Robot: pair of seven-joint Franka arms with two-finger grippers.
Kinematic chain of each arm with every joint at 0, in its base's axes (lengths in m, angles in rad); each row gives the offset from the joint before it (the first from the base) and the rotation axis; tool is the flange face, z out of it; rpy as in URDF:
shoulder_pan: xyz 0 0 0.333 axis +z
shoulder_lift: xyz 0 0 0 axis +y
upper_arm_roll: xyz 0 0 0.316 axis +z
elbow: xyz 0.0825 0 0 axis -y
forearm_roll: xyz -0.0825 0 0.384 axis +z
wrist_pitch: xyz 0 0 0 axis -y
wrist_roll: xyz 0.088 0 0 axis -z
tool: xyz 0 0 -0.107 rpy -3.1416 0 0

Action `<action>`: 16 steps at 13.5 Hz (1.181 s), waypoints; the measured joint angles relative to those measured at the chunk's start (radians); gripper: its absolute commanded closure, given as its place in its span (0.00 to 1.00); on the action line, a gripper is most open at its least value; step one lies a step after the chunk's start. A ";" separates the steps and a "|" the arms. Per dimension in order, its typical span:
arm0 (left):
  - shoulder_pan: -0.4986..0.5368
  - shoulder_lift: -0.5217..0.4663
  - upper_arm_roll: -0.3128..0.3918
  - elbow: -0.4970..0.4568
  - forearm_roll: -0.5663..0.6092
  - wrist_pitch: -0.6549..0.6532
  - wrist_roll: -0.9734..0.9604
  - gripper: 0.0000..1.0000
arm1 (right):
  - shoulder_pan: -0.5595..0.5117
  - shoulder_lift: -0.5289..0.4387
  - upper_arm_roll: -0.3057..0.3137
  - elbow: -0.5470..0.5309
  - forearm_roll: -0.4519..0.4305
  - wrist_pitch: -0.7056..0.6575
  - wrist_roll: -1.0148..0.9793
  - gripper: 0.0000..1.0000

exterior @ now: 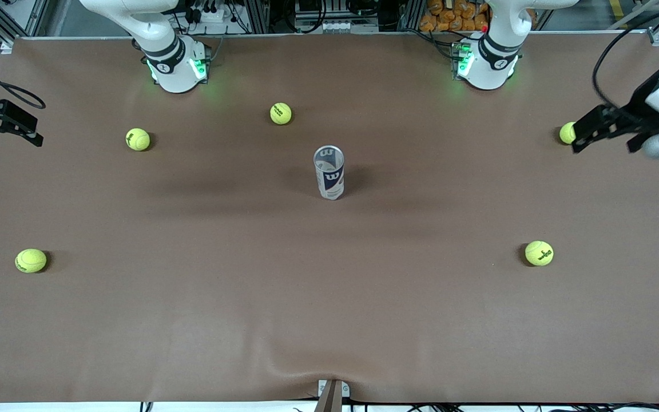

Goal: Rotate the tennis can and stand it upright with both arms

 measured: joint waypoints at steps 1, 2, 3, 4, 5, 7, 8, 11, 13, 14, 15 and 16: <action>0.000 -0.018 0.007 -0.004 0.000 -0.024 0.000 0.00 | 0.000 -0.004 -0.001 0.000 0.000 -0.001 0.000 0.00; 0.000 -0.031 0.014 -0.010 0.000 -0.033 0.004 0.00 | 0.000 -0.009 -0.002 0.000 0.000 -0.004 0.000 0.00; 0.000 -0.038 0.025 -0.015 0.000 -0.029 0.027 0.00 | 0.000 -0.013 -0.002 0.000 0.000 -0.009 0.000 0.00; 0.000 -0.039 0.042 -0.022 0.000 -0.018 0.057 0.00 | 0.000 -0.018 -0.004 0.000 0.000 -0.015 0.000 0.00; 0.000 -0.038 0.061 -0.034 0.000 -0.002 0.083 0.00 | 0.000 -0.022 -0.006 0.000 0.000 -0.021 0.000 0.00; 0.001 -0.035 0.085 -0.056 0.000 0.018 0.110 0.00 | 0.000 -0.028 -0.011 0.000 0.000 -0.031 0.000 0.00; 0.001 -0.035 0.087 -0.061 0.000 0.023 0.112 0.00 | 0.000 -0.030 -0.012 0.000 0.000 -0.035 0.000 0.00; 0.002 -0.035 0.087 -0.063 0.000 0.028 0.099 0.00 | 0.000 -0.034 -0.013 0.000 0.000 -0.039 0.000 0.00; 0.003 -0.035 0.088 -0.088 0.000 0.037 0.087 0.00 | 0.000 -0.035 -0.013 0.000 0.000 -0.042 0.000 0.00; 0.004 -0.034 0.090 -0.108 0.000 0.056 0.082 0.00 | 0.000 -0.035 -0.013 0.000 0.000 -0.044 0.000 0.00; 0.006 -0.033 0.091 -0.122 0.000 0.069 0.081 0.00 | 0.000 -0.036 -0.013 0.000 0.000 -0.045 0.000 0.00; 0.007 -0.033 0.093 -0.127 0.000 0.076 0.082 0.00 | 0.000 -0.036 -0.013 0.000 0.000 -0.047 0.000 0.00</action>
